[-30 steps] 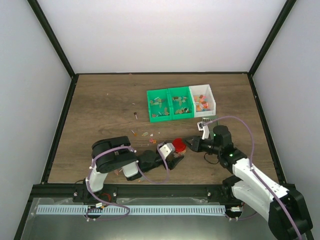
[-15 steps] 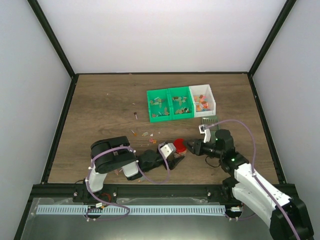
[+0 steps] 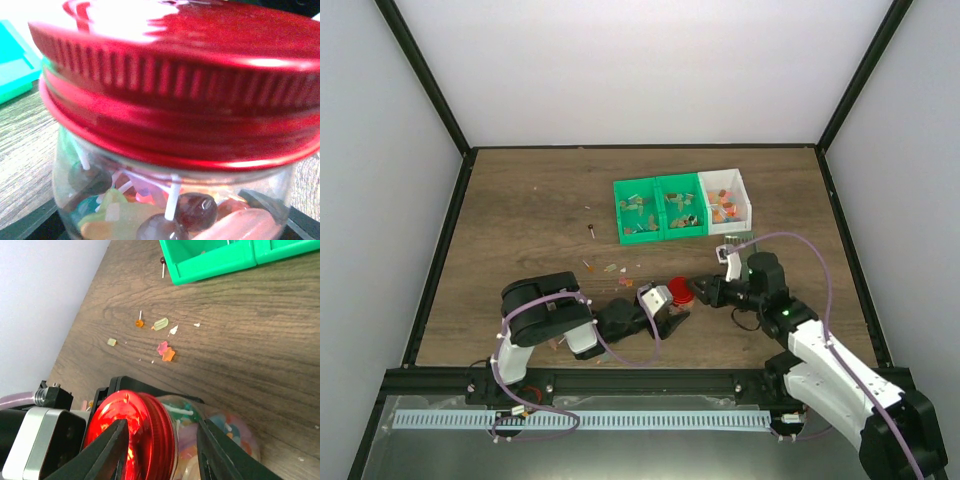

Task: Pack the candies
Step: Screw the bottle lid onto the packing bottle.

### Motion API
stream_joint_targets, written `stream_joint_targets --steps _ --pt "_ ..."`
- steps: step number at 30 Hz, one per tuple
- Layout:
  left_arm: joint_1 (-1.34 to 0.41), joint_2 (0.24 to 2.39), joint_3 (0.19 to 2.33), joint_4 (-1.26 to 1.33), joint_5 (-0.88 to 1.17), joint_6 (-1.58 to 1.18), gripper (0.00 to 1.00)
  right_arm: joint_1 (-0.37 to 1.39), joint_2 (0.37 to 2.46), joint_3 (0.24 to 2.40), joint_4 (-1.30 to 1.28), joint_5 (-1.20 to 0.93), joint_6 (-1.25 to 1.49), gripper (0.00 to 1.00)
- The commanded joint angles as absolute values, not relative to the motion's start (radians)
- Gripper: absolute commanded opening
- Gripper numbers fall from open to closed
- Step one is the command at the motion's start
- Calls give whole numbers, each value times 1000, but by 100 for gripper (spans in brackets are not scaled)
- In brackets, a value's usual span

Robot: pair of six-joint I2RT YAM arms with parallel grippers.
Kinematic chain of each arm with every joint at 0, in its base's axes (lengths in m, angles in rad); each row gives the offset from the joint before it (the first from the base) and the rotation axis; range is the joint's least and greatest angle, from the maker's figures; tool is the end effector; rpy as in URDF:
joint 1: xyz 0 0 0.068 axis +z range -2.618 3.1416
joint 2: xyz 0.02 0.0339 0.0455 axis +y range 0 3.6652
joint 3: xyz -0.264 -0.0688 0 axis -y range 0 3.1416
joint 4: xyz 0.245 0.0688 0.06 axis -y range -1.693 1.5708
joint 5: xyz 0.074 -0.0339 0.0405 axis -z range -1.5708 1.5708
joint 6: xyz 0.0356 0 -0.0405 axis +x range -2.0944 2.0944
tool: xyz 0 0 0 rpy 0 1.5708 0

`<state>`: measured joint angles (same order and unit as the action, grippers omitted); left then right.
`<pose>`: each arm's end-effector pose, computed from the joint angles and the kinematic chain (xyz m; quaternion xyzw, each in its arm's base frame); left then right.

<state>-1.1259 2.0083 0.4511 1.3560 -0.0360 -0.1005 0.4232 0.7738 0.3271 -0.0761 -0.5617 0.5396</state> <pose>0.1314 -0.2725 0.0866 0.3700 0.6804 -0.3525 0.5252 0.1456 0.0864 0.1943 -0.0901 0.8386 0.4353 0.3150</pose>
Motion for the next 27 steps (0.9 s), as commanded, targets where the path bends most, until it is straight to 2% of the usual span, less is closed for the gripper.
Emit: stream_joint_targets --steps 1,6,9,16,19,24,27 --pt "-1126 2041 449 1253 14 -116 77 431 812 400 -80 -516 486 40" --pt "-1126 2051 454 1255 26 -122 77 431 855 419 -60 -508 475 40" --pt "-1126 2060 455 1258 26 -123 77 431 862 426 -56 -511 471 33" --pt "-1126 2082 463 1268 36 -138 77 433 828 435 -79 -465 442 32" --pt "-1127 2086 464 1270 38 -140 77 434 825 446 -89 -466 430 32" --pt "-1126 2094 469 1269 41 -140 77 438 818 442 -88 -478 418 40" --pt "-1127 2099 472 1266 41 -139 76 439 805 443 -101 -471 405 32"
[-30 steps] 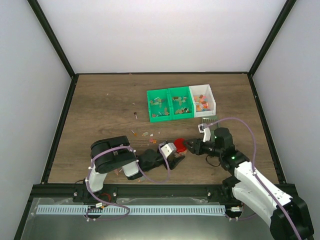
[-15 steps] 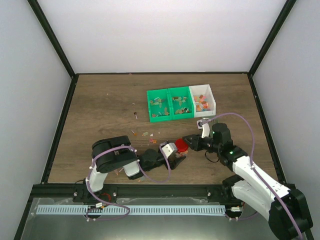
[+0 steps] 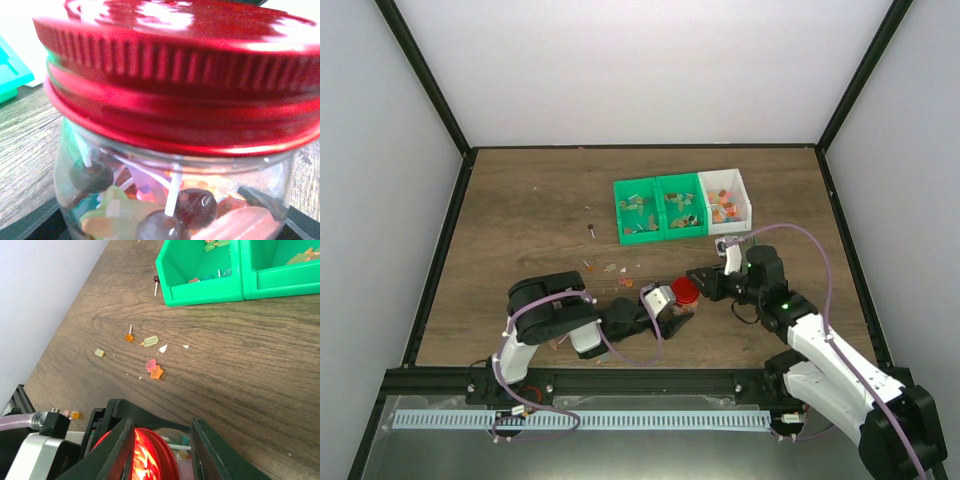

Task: Pack the candies
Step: Screw the bottle lid onto the packing bottle.

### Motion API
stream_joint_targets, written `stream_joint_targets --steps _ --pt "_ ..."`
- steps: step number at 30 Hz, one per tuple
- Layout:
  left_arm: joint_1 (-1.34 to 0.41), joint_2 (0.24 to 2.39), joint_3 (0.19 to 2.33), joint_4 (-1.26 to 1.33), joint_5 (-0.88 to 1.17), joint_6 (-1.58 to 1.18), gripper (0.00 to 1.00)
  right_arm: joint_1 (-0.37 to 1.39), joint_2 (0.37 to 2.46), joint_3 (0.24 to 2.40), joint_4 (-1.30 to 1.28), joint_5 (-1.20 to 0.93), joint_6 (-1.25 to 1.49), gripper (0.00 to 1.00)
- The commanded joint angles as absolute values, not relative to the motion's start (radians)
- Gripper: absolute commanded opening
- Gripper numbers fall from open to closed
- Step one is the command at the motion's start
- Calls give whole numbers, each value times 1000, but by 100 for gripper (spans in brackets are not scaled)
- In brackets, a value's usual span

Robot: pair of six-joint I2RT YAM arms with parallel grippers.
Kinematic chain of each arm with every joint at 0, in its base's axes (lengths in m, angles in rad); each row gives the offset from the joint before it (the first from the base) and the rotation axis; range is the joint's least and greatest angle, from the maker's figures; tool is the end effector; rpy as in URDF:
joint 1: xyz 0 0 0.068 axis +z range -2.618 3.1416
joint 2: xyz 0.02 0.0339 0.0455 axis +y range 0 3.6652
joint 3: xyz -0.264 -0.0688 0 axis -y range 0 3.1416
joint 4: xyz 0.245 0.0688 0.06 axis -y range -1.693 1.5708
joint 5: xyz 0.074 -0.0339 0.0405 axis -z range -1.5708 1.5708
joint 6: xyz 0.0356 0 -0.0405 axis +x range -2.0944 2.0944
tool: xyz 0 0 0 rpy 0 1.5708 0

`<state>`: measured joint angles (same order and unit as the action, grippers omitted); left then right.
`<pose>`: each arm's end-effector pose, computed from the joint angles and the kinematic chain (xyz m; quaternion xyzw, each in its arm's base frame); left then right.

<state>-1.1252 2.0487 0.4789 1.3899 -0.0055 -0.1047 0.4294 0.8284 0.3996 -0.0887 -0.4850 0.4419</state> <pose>0.1336 -0.2792 0.0834 0.3734 0.6708 -0.3679 0.5246 0.1576 0.0904 0.2085 -0.1155 0.8399 0.3941 0.3548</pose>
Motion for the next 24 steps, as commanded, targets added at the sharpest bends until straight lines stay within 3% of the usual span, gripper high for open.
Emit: stream_joint_targets --steps 1,6,9,14,17,24 --pt "-1127 2100 472 1264 40 -141 76 439 805 444 -108 -470 404 29" --pt "-1127 2098 478 1257 40 -141 76 439 818 431 -115 -496 405 23" --pt "-1125 2097 483 1250 40 -140 76 439 818 424 -116 -507 412 13" --pt "-1126 2095 486 1247 37 -140 76 439 810 400 -123 -544 419 15" --pt "-1124 2094 492 1237 18 -156 74 439 795 387 -144 -563 435 9" --pt "-1110 2086 495 1213 -19 -192 71 439 773 357 -176 -632 474 4"
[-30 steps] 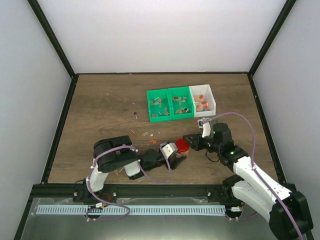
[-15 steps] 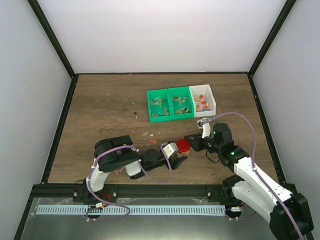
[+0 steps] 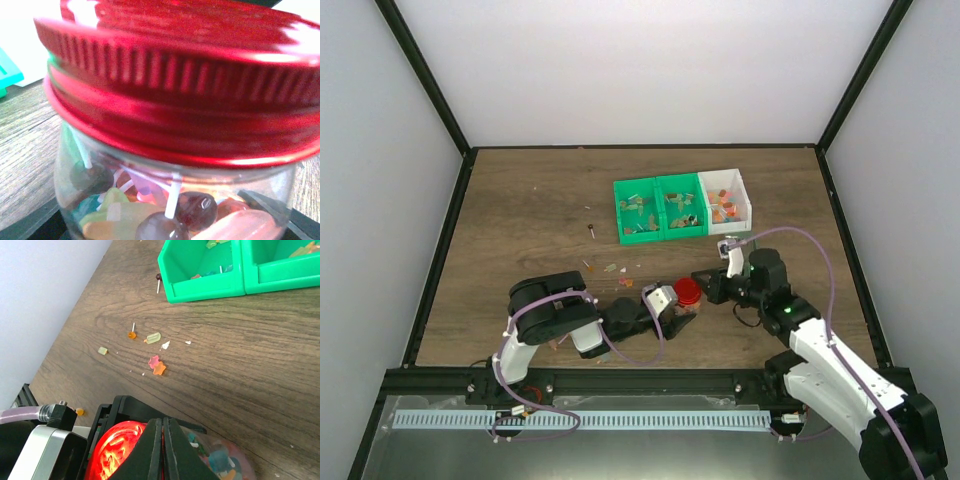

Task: Pack the candies
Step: Screw the bottle lid onto the packing bottle.

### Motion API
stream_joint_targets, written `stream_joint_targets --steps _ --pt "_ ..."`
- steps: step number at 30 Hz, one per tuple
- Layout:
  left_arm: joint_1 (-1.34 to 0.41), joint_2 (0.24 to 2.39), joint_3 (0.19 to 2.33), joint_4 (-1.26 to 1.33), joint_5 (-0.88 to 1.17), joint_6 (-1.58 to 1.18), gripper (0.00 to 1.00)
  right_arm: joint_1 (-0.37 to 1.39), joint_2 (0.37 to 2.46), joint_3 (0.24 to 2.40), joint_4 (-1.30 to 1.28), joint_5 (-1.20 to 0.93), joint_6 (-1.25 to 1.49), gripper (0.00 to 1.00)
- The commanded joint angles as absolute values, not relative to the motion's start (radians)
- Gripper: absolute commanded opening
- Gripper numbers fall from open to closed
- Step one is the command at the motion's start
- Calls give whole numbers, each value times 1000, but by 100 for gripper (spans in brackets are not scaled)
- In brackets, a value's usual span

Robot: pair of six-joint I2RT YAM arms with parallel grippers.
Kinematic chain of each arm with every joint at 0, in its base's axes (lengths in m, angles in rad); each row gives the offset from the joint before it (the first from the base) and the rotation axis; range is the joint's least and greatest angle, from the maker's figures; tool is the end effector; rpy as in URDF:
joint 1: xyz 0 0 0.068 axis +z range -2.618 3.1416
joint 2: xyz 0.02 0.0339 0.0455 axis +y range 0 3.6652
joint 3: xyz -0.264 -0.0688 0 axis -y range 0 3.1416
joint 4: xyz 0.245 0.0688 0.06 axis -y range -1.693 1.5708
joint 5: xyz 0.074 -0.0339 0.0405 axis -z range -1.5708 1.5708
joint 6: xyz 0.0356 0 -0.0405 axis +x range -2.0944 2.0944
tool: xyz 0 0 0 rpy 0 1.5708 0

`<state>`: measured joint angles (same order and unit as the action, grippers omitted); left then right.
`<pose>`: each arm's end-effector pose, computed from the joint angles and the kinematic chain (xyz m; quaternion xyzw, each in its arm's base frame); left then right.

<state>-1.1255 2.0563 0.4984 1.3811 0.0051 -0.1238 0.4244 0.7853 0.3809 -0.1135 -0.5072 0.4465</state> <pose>0.1352 -0.2837 0.0835 0.3696 0.6718 -0.3770 0.5196 0.1510 0.0872 0.2069 -0.1168 0.8383 0.4018 0.3495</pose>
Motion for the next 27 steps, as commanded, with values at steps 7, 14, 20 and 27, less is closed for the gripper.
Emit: stream_joint_targets --steps 7,14,20,27 --pt "-1097 2064 509 1147 -46 -181 71 440 773 335 -177 -674 495 1" --pt "-1060 2051 535 1075 -40 -173 72 444 719 314 -199 -688 526 1" --pt "-1041 2054 549 1041 -52 -175 72 454 677 290 -209 -709 568 1" --pt "-1037 2032 508 1069 -38 -144 73 459 604 315 -242 -634 583 12"
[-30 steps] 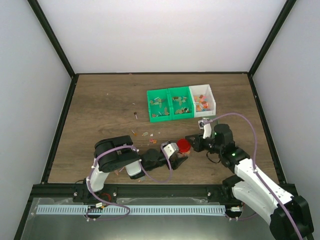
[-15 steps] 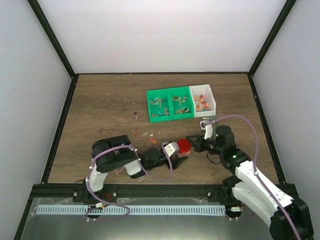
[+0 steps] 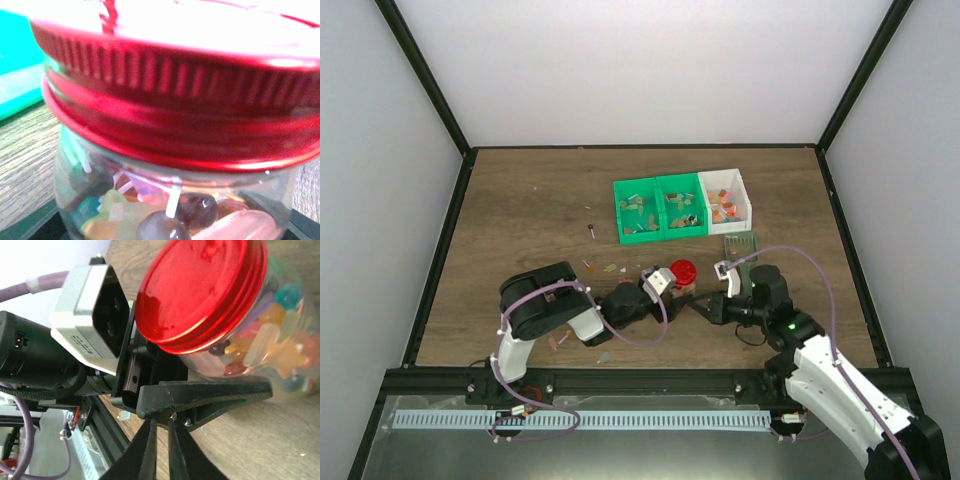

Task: Pack the candies
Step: Screw the bottle lid onto the packing bottle.

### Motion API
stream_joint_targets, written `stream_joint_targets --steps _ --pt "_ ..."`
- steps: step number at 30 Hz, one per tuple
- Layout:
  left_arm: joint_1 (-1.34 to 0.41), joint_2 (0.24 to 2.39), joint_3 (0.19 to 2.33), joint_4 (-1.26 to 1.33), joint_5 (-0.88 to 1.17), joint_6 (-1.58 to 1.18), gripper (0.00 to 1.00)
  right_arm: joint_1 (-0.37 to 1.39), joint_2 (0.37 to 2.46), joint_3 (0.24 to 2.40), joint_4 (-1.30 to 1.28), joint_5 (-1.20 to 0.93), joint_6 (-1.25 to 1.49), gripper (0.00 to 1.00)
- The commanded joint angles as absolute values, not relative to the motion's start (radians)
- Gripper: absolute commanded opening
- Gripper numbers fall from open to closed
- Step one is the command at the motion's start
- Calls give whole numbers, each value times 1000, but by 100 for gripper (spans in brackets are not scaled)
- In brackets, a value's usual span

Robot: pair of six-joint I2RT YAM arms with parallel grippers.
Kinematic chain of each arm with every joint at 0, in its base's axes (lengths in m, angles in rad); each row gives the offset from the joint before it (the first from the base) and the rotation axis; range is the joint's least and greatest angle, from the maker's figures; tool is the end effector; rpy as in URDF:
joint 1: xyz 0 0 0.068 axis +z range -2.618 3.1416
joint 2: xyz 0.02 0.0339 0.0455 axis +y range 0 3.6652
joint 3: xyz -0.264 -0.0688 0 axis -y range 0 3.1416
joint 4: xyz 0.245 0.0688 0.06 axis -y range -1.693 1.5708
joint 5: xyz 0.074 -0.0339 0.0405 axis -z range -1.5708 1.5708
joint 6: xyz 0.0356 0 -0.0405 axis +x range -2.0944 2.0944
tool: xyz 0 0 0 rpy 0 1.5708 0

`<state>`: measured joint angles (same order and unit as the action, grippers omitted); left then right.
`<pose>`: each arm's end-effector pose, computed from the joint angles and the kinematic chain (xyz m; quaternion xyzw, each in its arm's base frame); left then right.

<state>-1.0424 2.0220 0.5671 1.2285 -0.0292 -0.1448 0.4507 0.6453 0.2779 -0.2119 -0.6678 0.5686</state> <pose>0.1672 -0.2843 0.0901 0.3313 0.7088 -0.3388 0.5225 0.1206 0.0828 0.1845 -0.1067 0.8388 0.4709 0.2517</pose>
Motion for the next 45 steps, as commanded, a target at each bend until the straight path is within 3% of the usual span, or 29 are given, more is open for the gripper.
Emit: stream_joint_targets --steps 1,4,12,17,21,24,45 --pt "-1037 2024 495 1072 -41 -141 72 459 602 333 -247 -609 583 16" --pt "-1031 2003 443 1115 -23 -137 73 459 633 386 -242 -536 581 23" --pt "-1031 1981 392 1129 65 -83 75 459 832 478 -111 -509 519 25" --pt "-1028 1982 391 1129 53 -78 75 463 994 556 -92 -517 450 23" --pt "-1026 1986 391 1133 55 -86 75 474 1046 571 -71 -520 435 13" --pt "-1024 1991 391 1136 55 -91 75 481 1060 555 -64 -534 436 6" --pt "-971 2005 462 1056 44 -158 73 508 852 349 -111 -704 569 1"
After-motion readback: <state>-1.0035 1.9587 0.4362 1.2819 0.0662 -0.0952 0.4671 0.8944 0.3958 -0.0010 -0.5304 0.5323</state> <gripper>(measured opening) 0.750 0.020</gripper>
